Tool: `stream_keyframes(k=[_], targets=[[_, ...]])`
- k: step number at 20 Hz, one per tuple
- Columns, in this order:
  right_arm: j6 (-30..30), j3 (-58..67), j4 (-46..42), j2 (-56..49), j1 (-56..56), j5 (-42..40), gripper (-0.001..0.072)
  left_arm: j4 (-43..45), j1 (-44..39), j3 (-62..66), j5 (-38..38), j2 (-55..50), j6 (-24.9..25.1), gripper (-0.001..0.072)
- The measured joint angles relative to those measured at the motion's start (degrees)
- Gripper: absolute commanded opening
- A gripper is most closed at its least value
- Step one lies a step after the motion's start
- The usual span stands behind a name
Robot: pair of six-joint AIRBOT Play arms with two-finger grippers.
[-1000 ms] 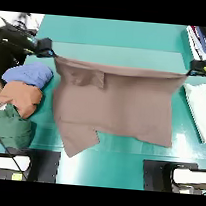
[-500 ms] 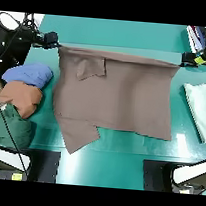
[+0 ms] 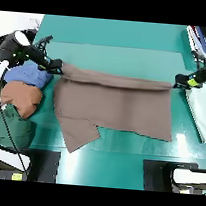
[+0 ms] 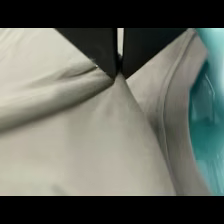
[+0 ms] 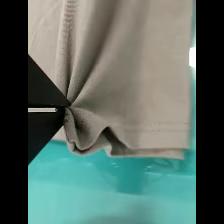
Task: Fold the shirts.
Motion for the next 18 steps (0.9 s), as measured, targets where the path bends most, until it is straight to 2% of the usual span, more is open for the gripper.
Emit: stream_keyframes(k=[1, 2, 6, 9, 11, 15, 18], targets=[[0.00, -1.73, 1.33, 0.50, 0.00, -1.07, 0.0229, 0.07, -0.04, -1.36, 0.22, 0.00, -0.26, 0.0541], [-0.07, -2.99, 2.36, 0.81, 0.00, -1.81, 0.0310, 0.04, -0.04, -2.25, 0.44, 0.00, -0.79, 0.0538], [-0.09, -5.55, 6.71, 2.60, -0.61, -2.51, 0.0311, 0.79, -0.24, -4.09, -0.24, 2.51, -2.27, 0.0538], [-0.68, -8.33, 7.85, 6.88, -1.92, 0.11, 0.0316, 5.01, -0.17, -7.23, -2.80, 8.52, -2.75, 0.0539], [-1.14, -11.80, 8.39, 11.28, -3.21, 1.36, 0.0419, 6.82, -0.17, -12.72, -4.33, 14.32, -2.97, 0.0539], [-1.53, -18.45, 9.07, 19.12, -6.19, 2.38, 0.0418, 7.06, -0.20, -29.81, -5.46, 26.64, -3.74, 0.0539], [-1.60, -21.33, 9.73, 22.60, -7.72, 2.51, 0.0417, 3.45, -0.22, -42.73, -3.61, 33.05, -4.02, 0.0539]])
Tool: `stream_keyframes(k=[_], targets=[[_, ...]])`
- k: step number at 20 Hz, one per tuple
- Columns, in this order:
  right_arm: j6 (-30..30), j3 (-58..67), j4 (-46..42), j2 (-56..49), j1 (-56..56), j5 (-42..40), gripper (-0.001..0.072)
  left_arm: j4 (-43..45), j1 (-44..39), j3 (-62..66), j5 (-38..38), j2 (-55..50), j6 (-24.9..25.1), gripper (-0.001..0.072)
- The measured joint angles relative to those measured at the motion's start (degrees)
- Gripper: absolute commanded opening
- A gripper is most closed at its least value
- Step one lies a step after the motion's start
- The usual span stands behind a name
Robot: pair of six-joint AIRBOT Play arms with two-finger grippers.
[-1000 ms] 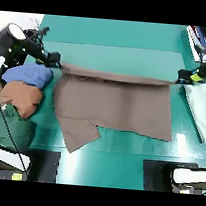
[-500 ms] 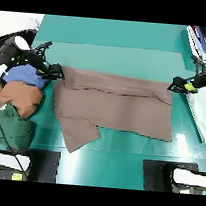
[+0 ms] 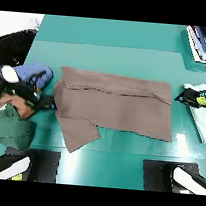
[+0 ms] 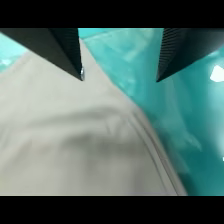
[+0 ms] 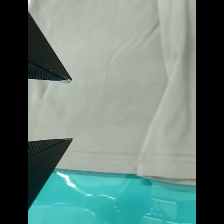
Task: Fold the shirts.
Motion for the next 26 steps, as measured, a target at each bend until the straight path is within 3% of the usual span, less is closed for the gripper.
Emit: stream_keyframes(k=[7, 8, 9, 15, 16, 18, 20, 21, 24, 26], targets=[[-0.26, -1.66, 1.03, 2.05, 0.76, 0.22, 0.0408, -12.48, 0.04, -16.44, 8.55, 4.28, 1.22, 0.0535], [-0.24, -1.70, 1.03, 2.10, 0.96, 0.28, 0.0407, -13.81, 0.04, -17.07, 9.44, 4.50, 1.60, 0.0327], [-0.26, -1.77, 1.05, 2.16, 1.09, 0.48, 0.0408, -14.71, 0.02, -17.75, 11.19, 4.48, 2.05, 0.0039], [-1.42, -4.83, 0.22, 3.13, -5.38, 6.88, 0.0416, -17.66, 0.00, -18.40, 13.53, 6.27, 2.99, 0.0023], [-1.53, -6.93, -0.59, 3.76, -7.45, 7.96, 0.0499, -17.97, 0.00, -18.08, 13.44, 7.15, 3.04, 0.0022], [-1.66, -13.11, -3.15, 5.29, -12.26, 9.40, 0.0522, -17.97, 0.02, -17.09, 12.63, 8.79, 3.04, 0.0023], [-1.75, -19.78, -4.22, 6.38, -16.63, 9.42, 0.0497, -17.97, 0.00, -16.00, 11.63, 9.86, 3.13, 0.0023], [-1.79, -22.71, -4.13, 6.69, -18.25, 8.98, 0.0446, -17.90, 0.00, -15.50, 11.23, 10.19, 3.13, 0.0023], [-2.34, -29.70, -1.75, 7.26, -20.35, 6.08, 0.0424, -17.59, 0.02, -14.60, 10.51, 10.71, 3.19, 0.0024], [-2.60, -32.00, -0.42, 7.48, -19.61, 4.68, 0.0298, -17.42, 0.00, -14.32, 10.40, 10.86, 3.32, 0.0025]])
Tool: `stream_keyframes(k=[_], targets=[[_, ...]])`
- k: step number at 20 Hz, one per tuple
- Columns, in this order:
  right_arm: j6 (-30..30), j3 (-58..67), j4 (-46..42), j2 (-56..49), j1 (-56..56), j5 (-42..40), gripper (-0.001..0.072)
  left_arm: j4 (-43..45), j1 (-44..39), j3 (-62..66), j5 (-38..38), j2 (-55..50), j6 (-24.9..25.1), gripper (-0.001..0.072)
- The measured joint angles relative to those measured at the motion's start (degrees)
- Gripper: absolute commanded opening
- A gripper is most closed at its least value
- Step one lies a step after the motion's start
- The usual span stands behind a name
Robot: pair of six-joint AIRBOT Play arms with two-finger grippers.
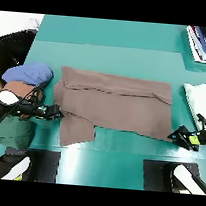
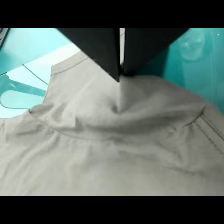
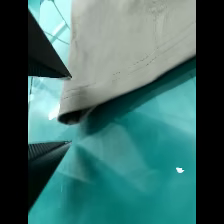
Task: Fold the shirts.
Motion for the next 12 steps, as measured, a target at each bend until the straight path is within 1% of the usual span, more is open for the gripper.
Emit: stream_keyframes(k=[1, 2, 4, 5, 7, 9, 12], targets=[[-0.07, -0.72, 0.57, 0.00, 0.85, -0.63, 0.0271, 0.07, 0.02, 0.07, 0.00, 0.04, 0.11, 0.0024], [-0.15, -1.20, 0.87, 0.09, 1.97, -1.18, 0.0165, 0.17, 0.02, 0.13, 0.00, 0.07, 0.13, 0.0024], [-0.26, -1.84, 1.29, 0.11, 4.37, -2.86, 0.0043, 0.66, 0.02, 0.20, -0.20, 0.11, 0.15, 0.0022], [-0.33, -1.95, 1.57, 0.11, 5.55, -3.74, 0.0016, 1.36, 0.02, 0.24, -0.52, 0.13, 0.13, 0.0022], [-0.37, -1.18, 1.22, 0.11, 7.69, -4.48, 0.0015, 3.93, 0.02, 0.26, -1.73, 0.59, -0.46, 0.0020], [-0.42, 1.01, -0.63, 0.07, 9.68, -4.35, 0.0015, 7.74, 0.00, 0.26, -3.41, 3.08, -2.32, 0.0020], [-0.42, 5.25, -4.31, 0.72, 13.20, 1.53, 0.0015, 13.38, 0.00, 0.26, -8.24, 9.49, -5.51, 0.0021]])
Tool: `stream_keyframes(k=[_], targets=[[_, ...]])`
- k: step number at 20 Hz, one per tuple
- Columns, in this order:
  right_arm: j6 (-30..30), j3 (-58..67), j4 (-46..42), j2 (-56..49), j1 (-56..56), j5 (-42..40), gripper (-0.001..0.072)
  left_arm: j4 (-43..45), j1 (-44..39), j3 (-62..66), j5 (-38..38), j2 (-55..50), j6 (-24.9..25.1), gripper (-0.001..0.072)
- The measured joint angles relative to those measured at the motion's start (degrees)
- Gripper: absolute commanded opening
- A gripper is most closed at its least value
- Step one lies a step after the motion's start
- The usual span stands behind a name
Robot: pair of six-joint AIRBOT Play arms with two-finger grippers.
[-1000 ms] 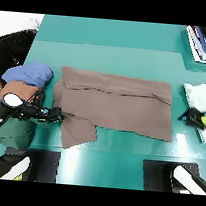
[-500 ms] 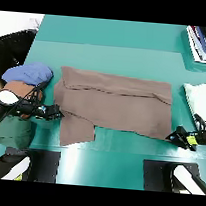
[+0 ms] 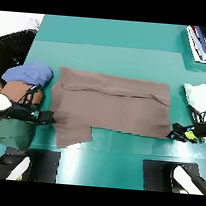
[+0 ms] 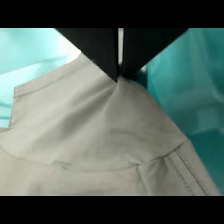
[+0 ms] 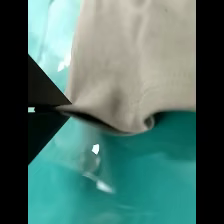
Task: Fold the shirts.
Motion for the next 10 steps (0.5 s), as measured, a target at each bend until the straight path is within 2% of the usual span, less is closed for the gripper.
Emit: stream_keyframes(k=[5, 7, 10], targets=[[1.40, 6.25, -8.79, 5.95, 4.44, 7.15, 0.0014, 0.46, -0.02, 1.73, -10.23, 9.53, -4.13, 0.0021], [1.97, 9.90, -10.73, 7.39, 5.20, 8.44, 0.0014, 0.15, -0.04, 4.04, -10.14, 10.10, -4.74, 0.0021], [2.38, 15.96, -10.14, 5.07, 6.10, 7.54, 0.0014, 0.17, -0.04, 8.15, -5.75, 6.34, -3.78, 0.0023]])
